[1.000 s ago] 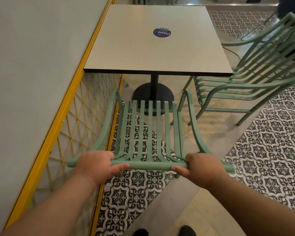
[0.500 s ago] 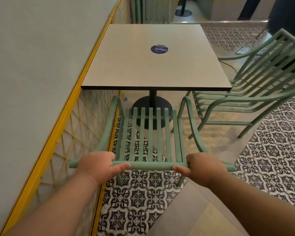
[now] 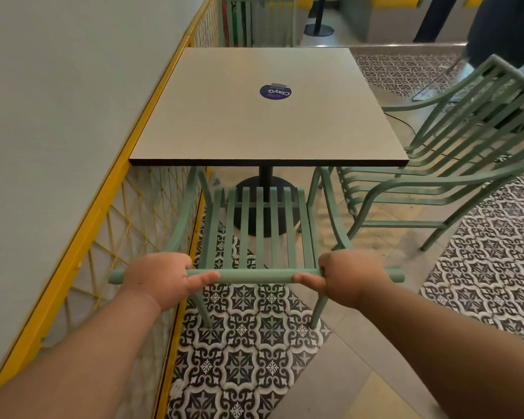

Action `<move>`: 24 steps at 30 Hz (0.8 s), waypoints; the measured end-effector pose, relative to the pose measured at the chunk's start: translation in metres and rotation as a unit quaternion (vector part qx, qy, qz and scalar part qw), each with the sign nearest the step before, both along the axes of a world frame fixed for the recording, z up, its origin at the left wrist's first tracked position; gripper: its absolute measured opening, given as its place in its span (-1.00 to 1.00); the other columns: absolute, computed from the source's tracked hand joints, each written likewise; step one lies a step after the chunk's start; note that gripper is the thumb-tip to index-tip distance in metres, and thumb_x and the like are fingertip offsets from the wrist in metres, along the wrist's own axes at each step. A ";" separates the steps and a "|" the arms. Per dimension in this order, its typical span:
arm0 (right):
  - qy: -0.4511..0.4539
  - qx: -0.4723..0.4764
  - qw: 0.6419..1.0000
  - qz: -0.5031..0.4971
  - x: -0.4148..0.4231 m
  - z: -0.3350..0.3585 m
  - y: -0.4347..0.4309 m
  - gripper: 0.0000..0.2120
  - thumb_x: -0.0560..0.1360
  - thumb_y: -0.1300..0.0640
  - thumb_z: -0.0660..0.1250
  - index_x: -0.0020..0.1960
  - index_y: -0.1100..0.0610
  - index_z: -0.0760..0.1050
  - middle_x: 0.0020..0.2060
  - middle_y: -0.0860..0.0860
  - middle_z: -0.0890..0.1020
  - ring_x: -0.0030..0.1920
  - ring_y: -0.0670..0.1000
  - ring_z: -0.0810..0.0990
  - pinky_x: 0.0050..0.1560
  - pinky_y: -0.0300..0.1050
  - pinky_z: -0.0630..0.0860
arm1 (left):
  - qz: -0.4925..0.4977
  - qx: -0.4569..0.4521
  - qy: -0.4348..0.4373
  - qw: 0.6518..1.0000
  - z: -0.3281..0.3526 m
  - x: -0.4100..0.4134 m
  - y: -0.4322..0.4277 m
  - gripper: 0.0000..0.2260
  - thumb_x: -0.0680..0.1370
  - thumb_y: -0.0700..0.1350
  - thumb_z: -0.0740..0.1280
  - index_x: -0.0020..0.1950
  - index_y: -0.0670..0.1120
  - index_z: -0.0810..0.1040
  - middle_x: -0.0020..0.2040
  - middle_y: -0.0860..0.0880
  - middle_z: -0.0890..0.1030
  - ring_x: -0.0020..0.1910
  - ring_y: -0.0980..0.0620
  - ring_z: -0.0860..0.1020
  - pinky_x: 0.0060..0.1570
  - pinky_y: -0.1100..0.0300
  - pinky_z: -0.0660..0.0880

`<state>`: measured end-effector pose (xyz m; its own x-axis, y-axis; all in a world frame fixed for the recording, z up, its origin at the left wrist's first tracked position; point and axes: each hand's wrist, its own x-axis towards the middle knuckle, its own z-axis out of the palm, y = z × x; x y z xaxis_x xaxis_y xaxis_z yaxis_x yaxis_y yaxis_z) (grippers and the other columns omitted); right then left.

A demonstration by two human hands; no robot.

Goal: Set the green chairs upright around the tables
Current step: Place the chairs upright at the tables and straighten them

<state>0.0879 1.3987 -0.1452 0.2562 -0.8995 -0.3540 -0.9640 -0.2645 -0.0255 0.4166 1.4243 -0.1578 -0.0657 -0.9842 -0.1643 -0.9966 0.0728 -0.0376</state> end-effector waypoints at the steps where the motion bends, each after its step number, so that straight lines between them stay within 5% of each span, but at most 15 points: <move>1: 0.000 0.002 1.000 0.000 0.000 0.000 -0.001 -0.29 0.44 -0.60 -0.02 -0.17 0.01 0.50 -0.32 -0.05 0.59 -0.37 -0.09 0.50 -0.31 -0.17 0.56 | 0.000 -0.002 -0.002 1.000 0.000 0.000 -0.001 -0.25 0.31 0.63 -0.18 -0.29 0.03 0.46 -0.37 0.07 0.54 -0.39 0.13 0.50 -0.45 0.19 0.31; 17: -0.003 -0.017 1.000 0.013 0.010 -0.009 -0.024 -0.22 0.44 -0.61 -0.07 -0.16 0.04 0.56 -0.28 -0.02 0.66 -0.32 -0.05 0.59 -0.24 -0.11 0.66 | 0.020 0.022 -0.020 0.999 0.001 0.009 -0.021 -0.19 0.29 0.64 -0.31 -0.26 0.06 0.46 -0.35 0.09 0.54 -0.38 0.13 0.52 -0.42 0.20 0.31; 21: -0.007 0.020 1.000 -0.004 0.010 -0.001 -0.021 -0.30 0.46 -0.58 0.00 -0.06 0.02 0.52 -0.21 -0.02 0.63 -0.20 -0.03 0.61 -0.14 -0.10 0.66 | 0.070 0.078 -0.070 0.992 0.021 -0.007 -0.012 -0.23 0.38 0.59 -0.22 0.08 0.13 0.53 0.05 0.05 0.56 0.09 0.00 0.51 0.14 -0.10 0.44; 24: -0.058 -0.027 0.998 -0.027 0.005 0.021 -0.009 -0.24 0.41 -0.59 0.12 0.27 -0.01 0.48 0.14 -0.01 0.59 0.16 0.03 0.52 0.26 0.03 0.52 | 0.078 0.042 -0.002 0.996 0.045 -0.029 0.003 -0.20 0.48 0.53 -0.02 0.58 0.10 0.26 0.56 0.02 0.33 0.55 -0.07 0.26 0.49 -0.26 0.22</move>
